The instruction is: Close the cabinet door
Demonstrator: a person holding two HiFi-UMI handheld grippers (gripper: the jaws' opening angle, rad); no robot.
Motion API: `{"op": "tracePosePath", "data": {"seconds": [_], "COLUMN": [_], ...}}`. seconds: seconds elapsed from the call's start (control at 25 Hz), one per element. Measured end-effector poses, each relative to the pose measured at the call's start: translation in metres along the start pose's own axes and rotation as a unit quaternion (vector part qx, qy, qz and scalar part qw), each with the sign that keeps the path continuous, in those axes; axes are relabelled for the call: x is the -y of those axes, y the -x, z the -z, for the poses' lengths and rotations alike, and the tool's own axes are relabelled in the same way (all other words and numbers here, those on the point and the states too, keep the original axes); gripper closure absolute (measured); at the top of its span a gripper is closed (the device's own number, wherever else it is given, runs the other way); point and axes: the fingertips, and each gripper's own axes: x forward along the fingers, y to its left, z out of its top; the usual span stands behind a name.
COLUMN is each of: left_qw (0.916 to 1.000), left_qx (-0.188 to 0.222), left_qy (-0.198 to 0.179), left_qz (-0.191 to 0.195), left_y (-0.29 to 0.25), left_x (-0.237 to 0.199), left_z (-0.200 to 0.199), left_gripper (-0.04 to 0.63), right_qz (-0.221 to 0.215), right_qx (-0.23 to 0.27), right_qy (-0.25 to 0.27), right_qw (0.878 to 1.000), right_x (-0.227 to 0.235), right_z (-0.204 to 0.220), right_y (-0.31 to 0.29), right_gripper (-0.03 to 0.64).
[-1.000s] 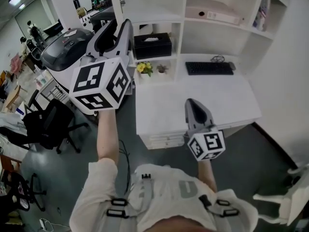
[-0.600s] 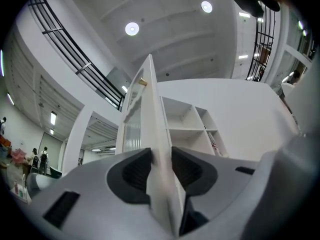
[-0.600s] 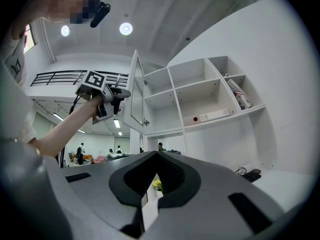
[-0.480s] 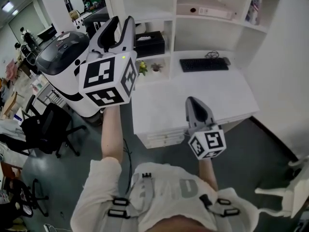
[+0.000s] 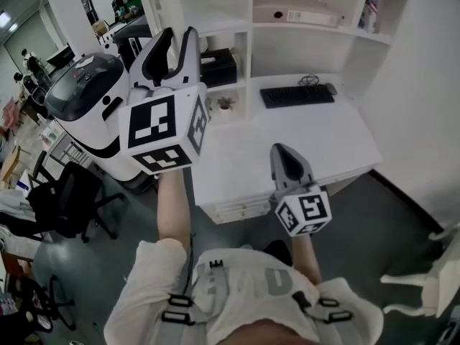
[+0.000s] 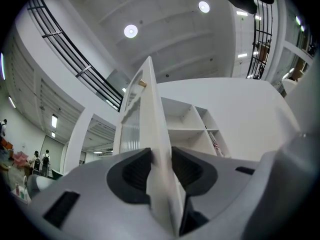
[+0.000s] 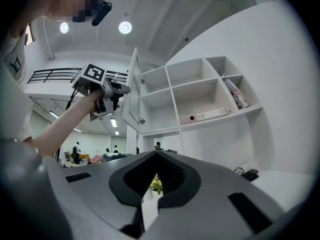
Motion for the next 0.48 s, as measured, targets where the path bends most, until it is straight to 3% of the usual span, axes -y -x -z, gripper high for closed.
{"op": "tracePosePath", "data": {"seconds": [0.48], "left_qw": [0.9975], "left_qx": [-0.041], "left_qy": [-0.004], "left_qz": [-0.057], "left_y": [-0.022], "left_x": [0.018], "left_z": [0.005], "left_gripper": [0.474], "right_qz": [-0.082], "right_qx": [-0.034], "right_qy": [-0.015], "right_qw": [0.996], "right_x": [0.030], "right_z": [0.005], "right_y": [-0.008], "right_gripper": [0.615]}}
